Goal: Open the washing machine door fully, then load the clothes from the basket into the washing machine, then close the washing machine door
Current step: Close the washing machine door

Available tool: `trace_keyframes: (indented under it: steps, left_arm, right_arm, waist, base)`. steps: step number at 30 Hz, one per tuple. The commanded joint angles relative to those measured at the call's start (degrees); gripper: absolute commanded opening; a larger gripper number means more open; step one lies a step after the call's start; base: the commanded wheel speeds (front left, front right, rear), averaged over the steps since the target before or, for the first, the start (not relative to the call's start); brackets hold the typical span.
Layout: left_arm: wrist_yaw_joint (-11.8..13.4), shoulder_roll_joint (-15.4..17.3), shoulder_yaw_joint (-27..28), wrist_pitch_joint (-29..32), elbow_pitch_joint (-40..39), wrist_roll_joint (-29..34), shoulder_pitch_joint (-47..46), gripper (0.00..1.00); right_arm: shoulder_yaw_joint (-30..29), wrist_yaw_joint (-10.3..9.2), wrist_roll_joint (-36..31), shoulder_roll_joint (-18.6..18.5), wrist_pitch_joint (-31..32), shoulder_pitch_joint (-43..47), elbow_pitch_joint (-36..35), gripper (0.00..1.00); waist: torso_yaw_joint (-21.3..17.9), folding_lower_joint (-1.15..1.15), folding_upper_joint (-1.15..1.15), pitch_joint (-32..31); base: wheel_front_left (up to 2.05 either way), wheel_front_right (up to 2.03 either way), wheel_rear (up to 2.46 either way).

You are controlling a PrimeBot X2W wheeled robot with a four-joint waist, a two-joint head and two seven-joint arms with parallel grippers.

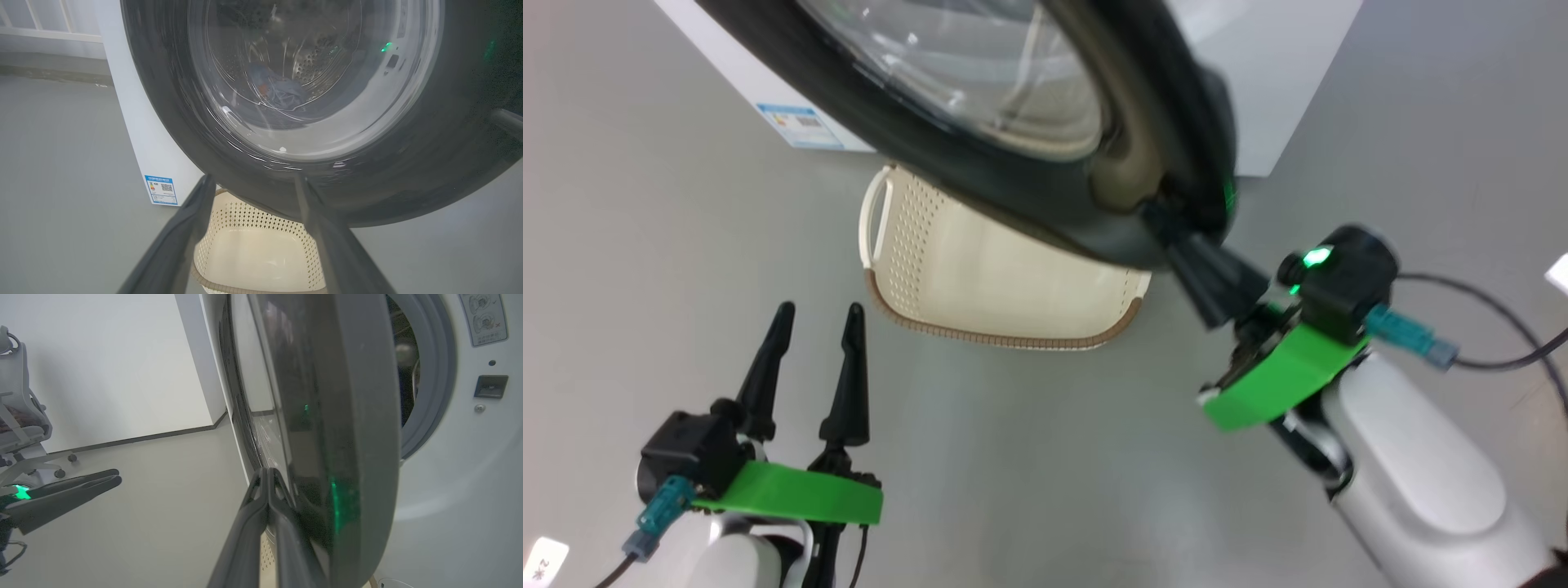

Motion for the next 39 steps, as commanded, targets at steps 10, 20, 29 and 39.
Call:
trace_keyframes:
  steps: [10,20,29,39]
  left_arm:
    - [-0.14,0.51,-0.19,-0.37,-1.74,-1.5,-4.0,1.0]
    - [-0.14,0.39,-2.36,-0.37,-3.4,-1.65,-6.84,1.0]
    - [-0.14,0.37,-3.33,-0.37,-4.98,-2.71,-7.52,1.0]
    - [-0.14,0.36,-3.72,-0.37,-5.4,-2.06,-7.23,1.0]
  right_arm:
    - [-4.41,0.07,-1.69,-0.69,-0.35,-9.76,3.35,0.0]
    - [-9.93,0.07,-4.56,-1.85,-0.36,-20.86,8.17,0.0]
    - [-15.57,0.07,-6.37,-0.94,-0.36,-25.36,10.49,0.0]
    - [-19.06,0.07,-8.05,-1.35,-0.36,-29.96,12.15,0.0]
  waist:
    - [1.3,0.0,0.0,5.37]
    - [3.41,0.0,0.0,9.32]
    - [4.94,0.0,0.0,10.84]
    - [5.05,0.0,0.0,12.51]
  base:
    - [0.0,0.0,0.0]
    - [0.0,0.0,0.0]
    - [0.0,0.0,0.0]
    - [0.0,0.0,0.0]
